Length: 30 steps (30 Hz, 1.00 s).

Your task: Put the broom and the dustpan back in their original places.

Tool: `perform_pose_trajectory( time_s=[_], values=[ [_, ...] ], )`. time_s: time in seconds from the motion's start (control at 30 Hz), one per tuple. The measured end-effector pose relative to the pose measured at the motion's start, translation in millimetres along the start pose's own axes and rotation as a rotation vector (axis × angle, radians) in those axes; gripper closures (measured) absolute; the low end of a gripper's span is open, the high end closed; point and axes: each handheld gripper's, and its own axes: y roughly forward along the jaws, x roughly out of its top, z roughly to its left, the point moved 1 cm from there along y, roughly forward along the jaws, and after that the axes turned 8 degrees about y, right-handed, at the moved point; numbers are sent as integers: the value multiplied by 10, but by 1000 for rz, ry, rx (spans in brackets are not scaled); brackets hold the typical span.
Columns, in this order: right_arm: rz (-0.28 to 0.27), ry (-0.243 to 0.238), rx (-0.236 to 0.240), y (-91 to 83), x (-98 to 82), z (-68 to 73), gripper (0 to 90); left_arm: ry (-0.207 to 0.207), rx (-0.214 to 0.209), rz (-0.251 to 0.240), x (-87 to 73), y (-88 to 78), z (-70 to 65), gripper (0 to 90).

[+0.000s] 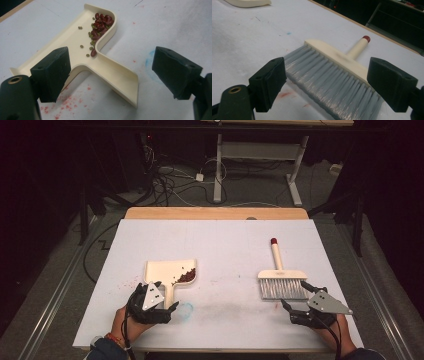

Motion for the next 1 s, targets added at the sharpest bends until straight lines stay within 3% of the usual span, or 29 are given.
perform_pose_trajectory(
  time_s=[0.13,0.33,0.43,1.0],
  values=[
    [-7,3,10,-6,22,1,160,-16,1,3,-13,-2,-11,151],
    [-2,9,10,-28,30,-11,161,16,2,10,-16,-28,-55,151],
    [-10,2,7,-45,52,4,161,0,5,4,-28,-47,-41,151],
    [-24,21,3,-72,67,-15,173,10,6,5,-8,-50,-49,152]
  ],
)
